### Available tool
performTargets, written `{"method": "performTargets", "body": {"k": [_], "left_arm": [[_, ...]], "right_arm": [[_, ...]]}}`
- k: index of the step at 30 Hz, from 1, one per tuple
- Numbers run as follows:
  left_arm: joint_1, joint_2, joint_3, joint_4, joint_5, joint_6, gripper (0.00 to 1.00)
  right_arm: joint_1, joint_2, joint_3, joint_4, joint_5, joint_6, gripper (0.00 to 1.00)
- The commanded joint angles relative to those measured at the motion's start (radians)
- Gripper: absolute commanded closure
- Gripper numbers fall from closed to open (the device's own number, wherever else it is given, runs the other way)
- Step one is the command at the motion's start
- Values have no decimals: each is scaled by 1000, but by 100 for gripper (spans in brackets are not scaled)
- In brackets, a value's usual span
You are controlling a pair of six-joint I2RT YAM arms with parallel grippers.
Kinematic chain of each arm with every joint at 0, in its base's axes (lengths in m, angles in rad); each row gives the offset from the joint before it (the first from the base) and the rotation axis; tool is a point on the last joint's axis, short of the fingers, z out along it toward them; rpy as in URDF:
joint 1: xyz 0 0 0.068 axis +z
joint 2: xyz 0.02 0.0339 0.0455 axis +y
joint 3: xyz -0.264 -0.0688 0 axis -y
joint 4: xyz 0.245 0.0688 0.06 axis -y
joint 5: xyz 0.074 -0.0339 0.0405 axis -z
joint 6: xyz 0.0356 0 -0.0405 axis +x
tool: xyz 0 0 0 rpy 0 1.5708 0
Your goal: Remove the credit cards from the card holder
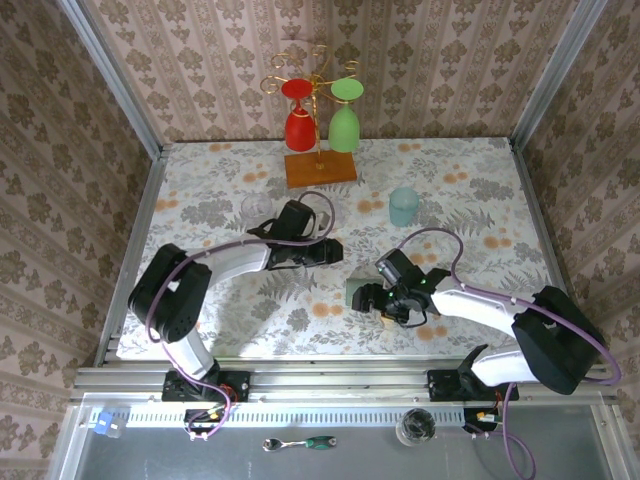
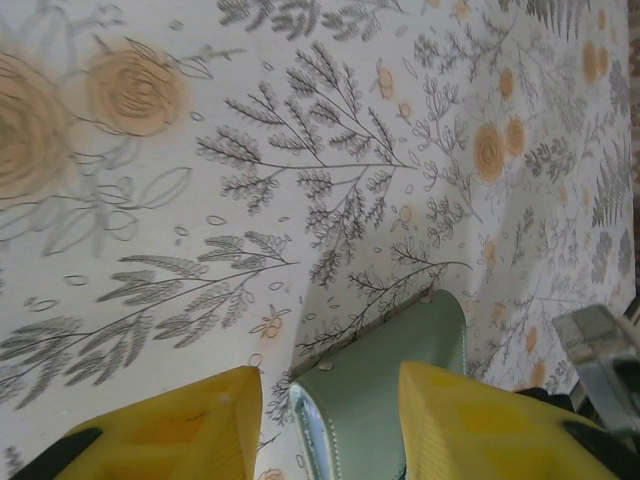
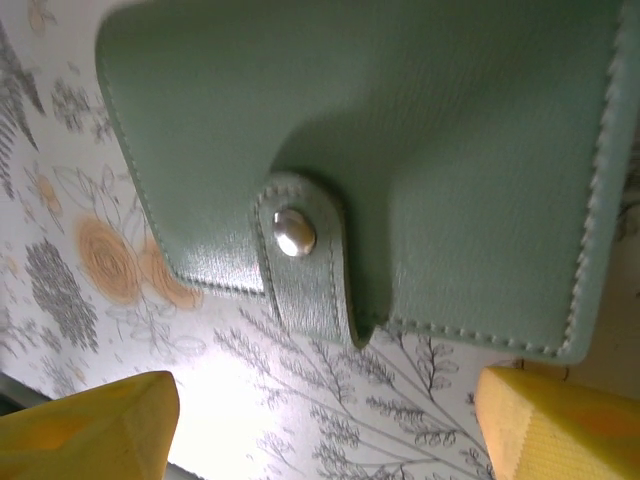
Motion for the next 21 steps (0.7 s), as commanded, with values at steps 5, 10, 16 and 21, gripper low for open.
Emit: {"method": "performTargets", "body": {"k": [5, 10, 16, 21], "left_arm": [[-30, 73, 59, 34, 71, -36, 59], [-39, 109, 79, 48, 88, -49, 58], [-47, 139, 61, 90, 112, -88, 57], [-57, 131, -1, 168, 128, -142, 57]], "right_arm": [[-73, 42, 29, 64, 41, -16, 22], [-122, 108, 55, 92, 15, -31, 28], [-173, 135, 64, 151, -28, -22, 33], [-178, 149, 75, 174, -75, -14, 42]]}}
